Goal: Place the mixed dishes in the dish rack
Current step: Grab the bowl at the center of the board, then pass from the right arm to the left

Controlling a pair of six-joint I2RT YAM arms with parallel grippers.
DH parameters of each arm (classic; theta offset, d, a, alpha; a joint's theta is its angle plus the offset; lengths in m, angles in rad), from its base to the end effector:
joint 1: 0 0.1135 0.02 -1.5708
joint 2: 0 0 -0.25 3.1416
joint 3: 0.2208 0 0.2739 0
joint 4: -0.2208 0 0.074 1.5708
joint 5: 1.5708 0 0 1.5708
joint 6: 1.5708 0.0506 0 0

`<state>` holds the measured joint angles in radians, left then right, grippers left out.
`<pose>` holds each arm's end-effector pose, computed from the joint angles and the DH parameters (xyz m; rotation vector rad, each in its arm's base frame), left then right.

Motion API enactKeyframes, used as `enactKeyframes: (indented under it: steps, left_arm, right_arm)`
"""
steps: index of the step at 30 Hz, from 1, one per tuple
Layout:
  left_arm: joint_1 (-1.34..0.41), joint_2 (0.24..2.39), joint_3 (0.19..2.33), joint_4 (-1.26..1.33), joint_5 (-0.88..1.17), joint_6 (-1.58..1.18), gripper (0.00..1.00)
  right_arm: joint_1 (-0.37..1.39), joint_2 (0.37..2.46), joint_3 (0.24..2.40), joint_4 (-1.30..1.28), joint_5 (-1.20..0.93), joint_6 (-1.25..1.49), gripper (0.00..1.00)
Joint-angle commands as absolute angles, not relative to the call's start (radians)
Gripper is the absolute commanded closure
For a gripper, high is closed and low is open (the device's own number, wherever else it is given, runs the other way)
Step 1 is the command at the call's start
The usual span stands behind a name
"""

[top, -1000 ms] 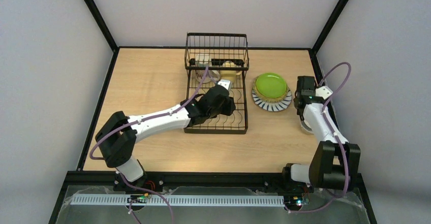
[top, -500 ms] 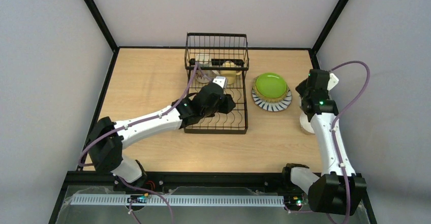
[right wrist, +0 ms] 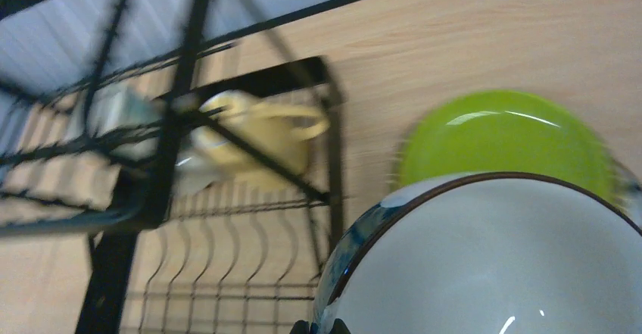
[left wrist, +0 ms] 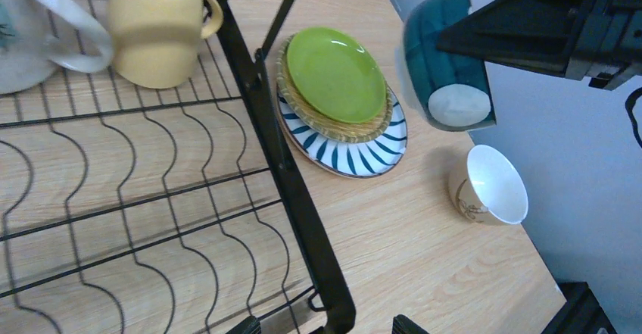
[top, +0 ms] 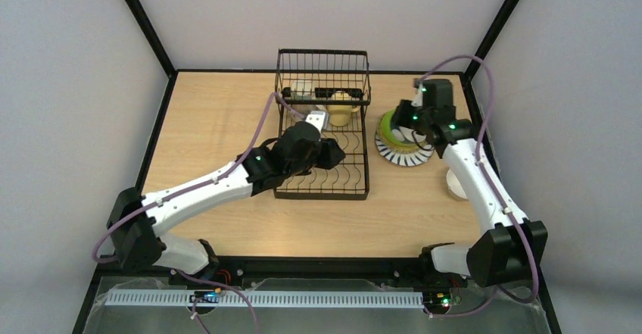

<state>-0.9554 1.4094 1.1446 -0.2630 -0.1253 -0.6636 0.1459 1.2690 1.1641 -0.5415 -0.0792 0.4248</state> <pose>0.2134 -0.2909 0.2857 0.2422 2.1955 -0.8226 0.3131 0.0501 0.3089 0.2681 2.2286 0.4000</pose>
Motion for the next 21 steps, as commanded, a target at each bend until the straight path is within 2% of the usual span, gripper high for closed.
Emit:
enactKeyframes:
  steps: [1,12,21]
  left_arm:
    - [-0.950,1.357,1.160,-0.385,-0.198,-0.669,0.01]
    - [-0.865,1.318,1.206,-0.546,-0.238,-0.714,0.01]
    - [-0.830,1.333,1.264,-0.579,-0.191,-0.729,0.01]
  right_arm:
    - [0.274,1.296,1.287,-0.600,-0.208,0.188,1.00]
    - [0.511,1.206,1.279,-0.789,-0.261,-0.076,1.00]
    - [0.667,1.106,1.221,-0.826,-0.297,-0.088,1.00]
